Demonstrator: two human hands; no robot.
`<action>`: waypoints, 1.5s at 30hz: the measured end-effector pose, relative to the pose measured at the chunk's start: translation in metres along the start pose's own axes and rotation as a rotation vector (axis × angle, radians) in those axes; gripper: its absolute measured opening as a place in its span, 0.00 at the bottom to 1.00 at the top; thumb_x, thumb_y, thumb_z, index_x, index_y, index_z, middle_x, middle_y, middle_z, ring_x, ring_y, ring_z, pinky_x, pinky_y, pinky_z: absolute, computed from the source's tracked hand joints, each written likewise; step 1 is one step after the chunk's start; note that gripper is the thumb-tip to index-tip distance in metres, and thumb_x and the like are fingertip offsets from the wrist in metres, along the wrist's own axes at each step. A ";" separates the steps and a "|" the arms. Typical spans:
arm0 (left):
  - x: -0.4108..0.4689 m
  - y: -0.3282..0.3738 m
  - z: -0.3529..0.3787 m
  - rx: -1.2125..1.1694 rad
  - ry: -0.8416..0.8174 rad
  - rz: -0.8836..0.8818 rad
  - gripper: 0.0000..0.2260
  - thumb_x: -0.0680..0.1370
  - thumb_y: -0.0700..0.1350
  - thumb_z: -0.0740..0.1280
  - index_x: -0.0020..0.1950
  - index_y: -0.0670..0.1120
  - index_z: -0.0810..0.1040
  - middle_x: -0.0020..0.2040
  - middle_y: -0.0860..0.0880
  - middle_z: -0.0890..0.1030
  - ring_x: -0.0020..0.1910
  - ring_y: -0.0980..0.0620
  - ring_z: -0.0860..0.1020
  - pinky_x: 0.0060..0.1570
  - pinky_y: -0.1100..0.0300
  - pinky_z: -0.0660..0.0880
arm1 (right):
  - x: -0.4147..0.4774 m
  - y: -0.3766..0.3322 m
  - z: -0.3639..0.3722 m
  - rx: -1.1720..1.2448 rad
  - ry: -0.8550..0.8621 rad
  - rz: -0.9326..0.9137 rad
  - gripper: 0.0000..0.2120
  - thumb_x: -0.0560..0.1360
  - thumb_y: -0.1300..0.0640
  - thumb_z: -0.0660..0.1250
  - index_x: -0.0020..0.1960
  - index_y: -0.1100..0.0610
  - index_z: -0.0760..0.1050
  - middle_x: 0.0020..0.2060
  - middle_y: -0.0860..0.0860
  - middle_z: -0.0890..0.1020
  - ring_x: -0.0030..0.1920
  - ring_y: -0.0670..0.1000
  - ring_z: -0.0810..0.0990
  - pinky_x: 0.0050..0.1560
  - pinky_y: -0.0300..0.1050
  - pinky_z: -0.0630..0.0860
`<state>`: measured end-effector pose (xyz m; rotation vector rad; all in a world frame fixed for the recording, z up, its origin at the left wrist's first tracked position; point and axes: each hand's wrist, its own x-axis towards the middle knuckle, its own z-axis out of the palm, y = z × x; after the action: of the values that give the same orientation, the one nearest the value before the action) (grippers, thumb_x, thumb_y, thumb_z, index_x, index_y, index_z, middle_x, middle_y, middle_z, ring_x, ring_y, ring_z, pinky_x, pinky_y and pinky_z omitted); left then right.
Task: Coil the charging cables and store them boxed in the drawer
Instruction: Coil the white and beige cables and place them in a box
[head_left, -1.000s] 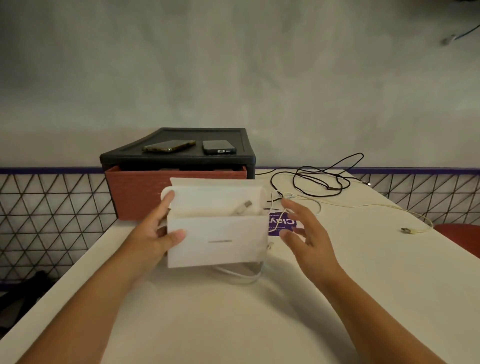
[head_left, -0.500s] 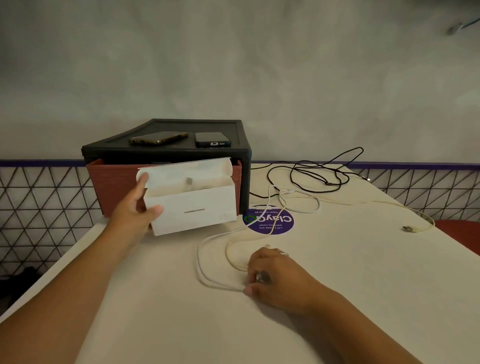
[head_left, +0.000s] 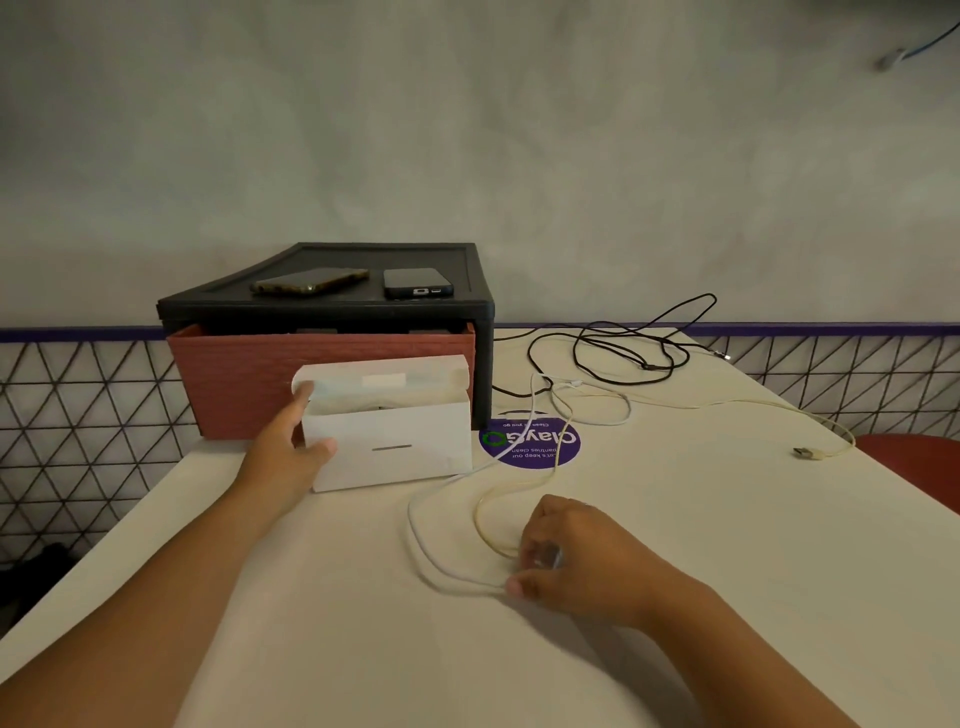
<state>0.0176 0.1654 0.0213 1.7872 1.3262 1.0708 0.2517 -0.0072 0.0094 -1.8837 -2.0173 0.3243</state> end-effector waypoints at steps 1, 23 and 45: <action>-0.002 -0.001 0.001 0.009 0.013 -0.006 0.30 0.77 0.37 0.65 0.76 0.52 0.58 0.75 0.48 0.61 0.72 0.48 0.62 0.64 0.58 0.63 | 0.000 0.000 0.000 0.007 0.027 0.003 0.12 0.71 0.46 0.70 0.49 0.53 0.80 0.45 0.44 0.72 0.48 0.46 0.72 0.48 0.38 0.69; -0.104 0.089 0.080 -0.356 -0.384 -0.134 0.13 0.79 0.49 0.61 0.41 0.47 0.81 0.40 0.50 0.82 0.42 0.53 0.80 0.46 0.63 0.76 | -0.012 -0.012 -0.009 0.249 0.354 -0.107 0.14 0.68 0.58 0.57 0.51 0.47 0.71 0.45 0.47 0.80 0.37 0.47 0.77 0.38 0.43 0.74; -0.098 0.079 0.055 -1.189 -0.441 -0.248 0.12 0.62 0.48 0.72 0.27 0.45 0.72 0.20 0.54 0.57 0.17 0.59 0.57 0.18 0.67 0.59 | 0.000 0.002 -0.006 0.061 0.322 -0.046 0.16 0.79 0.56 0.59 0.66 0.49 0.69 0.50 0.46 0.79 0.50 0.50 0.72 0.48 0.39 0.66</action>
<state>0.0853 0.0478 0.0427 0.8349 0.4067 0.9228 0.2563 -0.0076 0.0142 -1.7237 -1.8099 0.0634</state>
